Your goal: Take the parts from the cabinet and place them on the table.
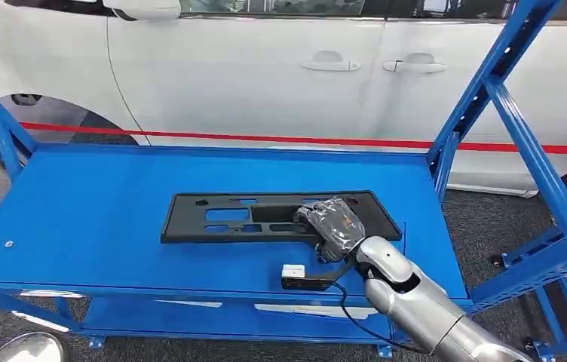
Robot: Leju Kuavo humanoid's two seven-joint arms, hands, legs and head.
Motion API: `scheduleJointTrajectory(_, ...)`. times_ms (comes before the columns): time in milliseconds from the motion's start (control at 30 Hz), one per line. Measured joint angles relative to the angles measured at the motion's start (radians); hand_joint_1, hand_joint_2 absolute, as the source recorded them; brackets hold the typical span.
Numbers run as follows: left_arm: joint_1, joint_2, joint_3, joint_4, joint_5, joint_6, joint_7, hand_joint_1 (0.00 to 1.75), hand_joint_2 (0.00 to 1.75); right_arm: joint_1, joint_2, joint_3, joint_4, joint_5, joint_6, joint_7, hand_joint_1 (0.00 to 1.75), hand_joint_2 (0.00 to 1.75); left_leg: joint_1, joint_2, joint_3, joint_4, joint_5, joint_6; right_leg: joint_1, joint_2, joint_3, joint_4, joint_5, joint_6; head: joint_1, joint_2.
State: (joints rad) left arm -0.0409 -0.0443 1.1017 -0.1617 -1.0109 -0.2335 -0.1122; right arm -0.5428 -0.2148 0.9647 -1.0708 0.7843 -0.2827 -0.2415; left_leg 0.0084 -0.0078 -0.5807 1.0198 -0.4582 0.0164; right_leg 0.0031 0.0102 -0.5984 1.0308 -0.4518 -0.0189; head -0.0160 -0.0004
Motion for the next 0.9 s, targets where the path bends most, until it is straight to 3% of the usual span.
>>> scheduleJointTrajectory(300, 0.002, 0.000, 0.004, 0.000, -0.003, 0.002, -0.010, 0.00, 1.75, 0.027, -0.015, -0.031, -0.053, -0.023, -0.049, -0.047, 1.75, 1.75, 0.000, 0.000, -0.002, 0.000, 0.000, 0.000, 0.000, 0.000, -0.002, 0.000, 0.000, 0.000, 0.000, 0.000)
scheduleJointTrajectory(467, 0.007, -0.001, 0.021, 0.000, 0.011, 0.007, -0.016, 0.00, 1.75, 0.061, -0.062, -0.104, -0.220, -0.098, -0.091, -0.134, 1.75, 1.75, 0.000, 0.000, -0.003, 0.000, 0.000, 0.000, 0.000, 0.000, -0.004, 0.000, 0.000, 0.000, 0.000, 0.000)
scheduleJointTrajectory(900, 0.007, -0.002, 0.026, 0.000, 0.013, 0.007, -0.020, 0.00, 1.75, 0.083, -0.094, -0.150, -0.333, -0.103, -0.100, -0.145, 1.75, 1.75, 0.000, 0.000, -0.003, 0.000, 0.000, 0.000, 0.000, 0.000, -0.004, 0.001, 0.000, 0.000, 0.000, 0.000)
